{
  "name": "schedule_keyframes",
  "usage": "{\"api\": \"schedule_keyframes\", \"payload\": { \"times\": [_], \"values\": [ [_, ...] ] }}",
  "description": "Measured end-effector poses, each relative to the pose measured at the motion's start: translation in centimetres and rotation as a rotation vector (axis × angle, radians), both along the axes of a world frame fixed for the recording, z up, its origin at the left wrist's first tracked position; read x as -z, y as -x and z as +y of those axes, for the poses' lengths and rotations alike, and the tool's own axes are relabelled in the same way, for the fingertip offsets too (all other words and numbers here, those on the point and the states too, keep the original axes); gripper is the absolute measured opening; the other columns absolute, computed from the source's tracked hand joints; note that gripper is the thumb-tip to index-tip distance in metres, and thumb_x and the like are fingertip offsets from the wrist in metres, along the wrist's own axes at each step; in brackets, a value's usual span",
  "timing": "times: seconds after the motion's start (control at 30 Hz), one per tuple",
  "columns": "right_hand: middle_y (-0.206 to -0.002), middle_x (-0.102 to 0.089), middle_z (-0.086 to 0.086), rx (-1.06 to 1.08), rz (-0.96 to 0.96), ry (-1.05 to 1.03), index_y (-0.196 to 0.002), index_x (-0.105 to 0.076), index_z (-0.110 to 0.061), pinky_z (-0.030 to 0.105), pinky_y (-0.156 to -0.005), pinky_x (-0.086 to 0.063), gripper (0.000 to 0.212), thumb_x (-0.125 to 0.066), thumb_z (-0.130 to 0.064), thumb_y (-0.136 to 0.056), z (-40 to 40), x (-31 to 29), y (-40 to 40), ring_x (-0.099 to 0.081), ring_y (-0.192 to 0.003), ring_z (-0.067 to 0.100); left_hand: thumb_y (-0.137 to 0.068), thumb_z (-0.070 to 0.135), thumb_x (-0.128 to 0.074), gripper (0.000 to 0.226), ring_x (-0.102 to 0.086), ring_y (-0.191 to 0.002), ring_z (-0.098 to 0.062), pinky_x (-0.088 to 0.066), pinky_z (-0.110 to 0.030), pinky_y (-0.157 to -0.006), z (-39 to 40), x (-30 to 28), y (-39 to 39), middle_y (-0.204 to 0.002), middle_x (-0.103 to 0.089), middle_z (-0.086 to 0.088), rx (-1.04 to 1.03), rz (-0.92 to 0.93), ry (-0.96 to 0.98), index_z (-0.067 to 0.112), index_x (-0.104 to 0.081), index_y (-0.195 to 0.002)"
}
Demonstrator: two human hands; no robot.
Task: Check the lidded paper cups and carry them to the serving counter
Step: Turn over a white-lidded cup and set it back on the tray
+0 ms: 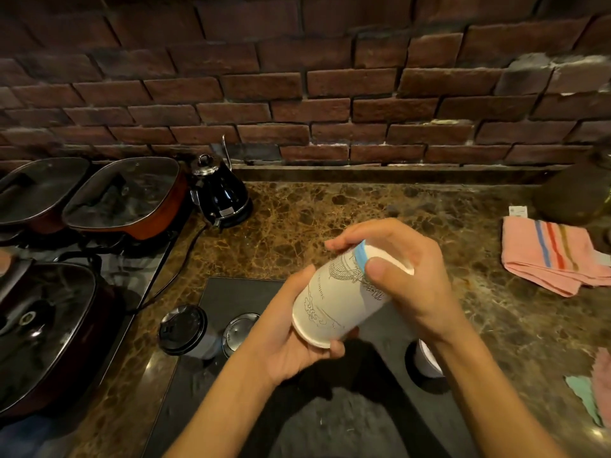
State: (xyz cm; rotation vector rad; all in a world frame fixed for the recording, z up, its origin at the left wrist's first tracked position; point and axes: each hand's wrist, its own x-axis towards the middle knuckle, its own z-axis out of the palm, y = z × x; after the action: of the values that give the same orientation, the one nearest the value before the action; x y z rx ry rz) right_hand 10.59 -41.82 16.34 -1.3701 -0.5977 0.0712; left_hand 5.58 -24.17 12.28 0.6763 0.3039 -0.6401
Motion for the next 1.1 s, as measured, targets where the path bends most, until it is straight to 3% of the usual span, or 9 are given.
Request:
{"api": "schedule_keyframes", "payload": {
  "times": [0.17,0.3,0.43,0.6,0.73,0.83,0.93,1.03,1.1],
  "values": [
    [-0.096,-0.075,0.014,0.223,0.112,-0.278,-0.093,-0.073,-0.021,0.053,-0.078,-0.056,0.018,-0.064,-0.030,-0.081,1.7,0.3,1.1,-0.071,-0.092,0.037,-0.068,0.064,-0.082,0.084,-0.071,-0.091,-0.035,-0.060,-0.037,-0.051,-0.5,-0.5,-0.1,-0.117,-0.066,-0.018,-0.302,-0.320,-0.271,0.016,-0.050,-0.130],
    [-0.096,-0.073,0.014,0.418,0.373,-0.413,-0.094,-0.072,-0.019,0.055,-0.083,-0.055,0.012,-0.065,-0.026,-0.087,3.0,1.0,2.1,-0.070,-0.092,0.034,-0.066,0.062,-0.082,0.066,-0.073,-0.100,-0.033,-0.061,-0.043,-0.060,-1.0,-0.5,0.3,-0.122,-0.062,-0.017,-0.430,-0.442,-0.544,0.031,-0.054,-0.117],
    [-0.106,-0.073,0.013,0.330,0.203,-0.150,-0.103,-0.071,-0.021,0.062,-0.083,-0.054,0.026,-0.066,-0.036,-0.083,1.8,0.6,2.0,-0.068,-0.102,0.040,-0.077,0.046,-0.072,0.050,-0.072,-0.088,-0.036,-0.056,-0.038,-0.053,-0.6,-0.6,0.5,-0.115,-0.065,-0.019,-0.368,-0.287,-0.340,0.021,-0.057,-0.118],
    [-0.101,-0.074,0.012,0.158,0.029,-0.156,-0.104,-0.071,-0.020,0.060,-0.081,-0.055,0.033,-0.076,-0.040,-0.078,0.8,-0.5,2.3,-0.068,-0.099,0.041,-0.063,0.046,-0.090,0.076,-0.069,-0.078,-0.035,-0.054,-0.033,-0.047,-0.2,-1.8,0.2,-0.105,-0.069,-0.019,-0.097,-0.081,-0.078,0.019,-0.062,-0.129],
    [-0.092,-0.074,0.009,0.342,0.201,-0.316,-0.093,-0.073,-0.021,0.064,-0.083,-0.052,0.017,-0.068,-0.030,-0.079,2.0,0.2,2.8,-0.069,-0.094,0.040,-0.078,0.050,-0.080,0.068,-0.070,-0.080,-0.033,-0.055,-0.035,-0.050,-0.5,-1.8,0.4,-0.113,-0.066,-0.019,-0.164,-0.071,-0.220,0.019,-0.055,-0.134],
    [-0.094,-0.073,0.013,0.420,0.388,-0.477,-0.096,-0.071,-0.015,0.056,-0.088,-0.053,0.017,-0.070,-0.026,-0.083,2.4,0.4,2.9,-0.069,-0.093,0.035,-0.079,0.048,-0.074,0.041,-0.074,-0.086,-0.032,-0.057,-0.037,-0.051,-1.3,-1.8,0.7,-0.116,-0.066,-0.018,-0.305,-0.214,-0.433,0.027,-0.062,-0.111],
    [-0.098,-0.071,0.015,0.467,0.524,-0.532,-0.097,-0.070,-0.014,0.050,-0.089,-0.054,0.015,-0.066,-0.024,-0.087,2.6,0.7,2.7,-0.068,-0.096,0.035,-0.075,0.046,-0.073,0.052,-0.073,-0.099,-0.034,-0.059,-0.042,-0.059,-1.9,-1.4,1.2,-0.125,-0.059,-0.018,-0.380,-0.348,-0.514,0.024,-0.054,-0.118],
    [-0.103,-0.071,0.017,0.507,0.609,-0.463,-0.098,-0.073,-0.017,0.054,-0.093,-0.049,0.020,-0.066,-0.032,-0.086,2.5,1.5,2.3,-0.065,-0.100,0.037,-0.069,0.042,-0.075,0.059,-0.073,-0.102,-0.031,-0.061,-0.041,-0.059,-1.9,-0.9,1.7,-0.120,-0.065,-0.009,-0.396,-0.357,-0.482,0.023,-0.051,-0.119],
    [-0.115,-0.071,0.013,0.536,0.543,-0.263,-0.102,-0.075,-0.024,0.054,-0.100,-0.049,0.025,-0.059,-0.038,-0.088,2.2,1.8,2.3,-0.064,-0.112,0.034,-0.068,0.041,-0.075,0.055,-0.073,-0.098,-0.031,-0.058,-0.037,-0.054,-1.7,-0.8,1.7,-0.113,-0.068,-0.007,-0.437,-0.344,-0.496,0.023,-0.054,-0.115]
  ]
}}
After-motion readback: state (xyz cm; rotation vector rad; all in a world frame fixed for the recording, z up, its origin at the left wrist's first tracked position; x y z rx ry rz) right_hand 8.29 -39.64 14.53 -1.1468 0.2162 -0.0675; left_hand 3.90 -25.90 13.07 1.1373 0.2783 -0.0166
